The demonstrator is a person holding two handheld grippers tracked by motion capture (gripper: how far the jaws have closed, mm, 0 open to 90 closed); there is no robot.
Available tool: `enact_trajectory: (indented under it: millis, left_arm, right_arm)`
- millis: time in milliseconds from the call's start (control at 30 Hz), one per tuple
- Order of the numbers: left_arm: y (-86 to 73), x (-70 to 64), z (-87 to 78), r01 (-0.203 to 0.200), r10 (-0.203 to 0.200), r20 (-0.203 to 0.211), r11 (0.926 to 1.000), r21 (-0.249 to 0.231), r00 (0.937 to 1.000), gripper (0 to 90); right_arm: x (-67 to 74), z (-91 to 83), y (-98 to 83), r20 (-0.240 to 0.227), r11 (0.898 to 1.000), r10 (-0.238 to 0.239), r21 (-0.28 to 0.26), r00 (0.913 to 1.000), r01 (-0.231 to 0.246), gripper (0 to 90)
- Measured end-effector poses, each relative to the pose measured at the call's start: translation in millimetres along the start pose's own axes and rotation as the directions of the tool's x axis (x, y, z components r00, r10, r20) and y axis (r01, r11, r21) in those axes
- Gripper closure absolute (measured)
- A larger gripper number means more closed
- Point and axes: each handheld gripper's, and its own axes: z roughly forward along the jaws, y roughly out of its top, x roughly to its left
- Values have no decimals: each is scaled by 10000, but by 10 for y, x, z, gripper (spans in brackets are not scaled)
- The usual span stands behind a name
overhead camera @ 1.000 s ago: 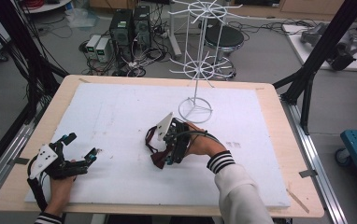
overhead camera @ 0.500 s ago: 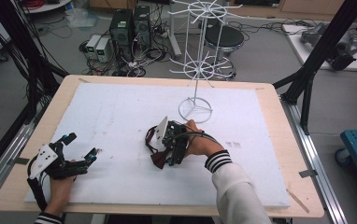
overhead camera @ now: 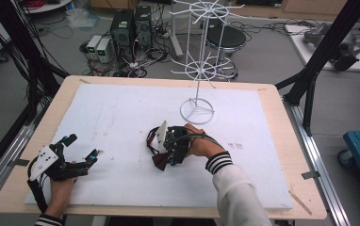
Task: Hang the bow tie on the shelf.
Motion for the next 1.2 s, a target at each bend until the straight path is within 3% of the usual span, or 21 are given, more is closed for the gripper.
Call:
enact_trajectory:
  millis: [100, 367, 400, 800, 900, 1167, 1200]
  left_arm:
    - [0, 0, 0, 0, 0, 0, 10000, -1, 10000, 17]
    - [-1, 0, 0, 21, -21, -22, 10000, -23, 10000, 17]
    - [0, 2, 0, 1, -1, -2, 10000, -8, 10000, 17]
    - [-1, 2, -1, 28, -28, -13, 10000, -16, 10000, 17]
    - [0, 2, -2, 20, -20, -8, 10000, 0, 10000, 17]
    - [-1, 0, 0, 19, -19, -21, 10000, -23, 10000, 17]
    - [-1, 1, 1, 4, -4, -12, 10000, -25, 10000, 17]
  right_arm:
    - [2, 2, 8, -101, 10000, -60, 28, 9999, 60, 349]
    - [-28, 7, 0, -687, 10000, -11, 45, 9976, 14, 703]
    - [-28, 11, -1, -724, 9999, -91, 84, 9973, 98, 716]
    - [-28, -47, -2, -682, 9989, 153, -421, 9976, -182, 734]
    - [-17, -93, -5, -494, 9975, 361, -592, 9981, -390, 734]
    - [6, -244, -43, -96, 9868, 867, -1361, 9962, -872, 734]
    - [26, -296, -51, 53, 9826, 1105, -1508, 9939, -1085, 734]
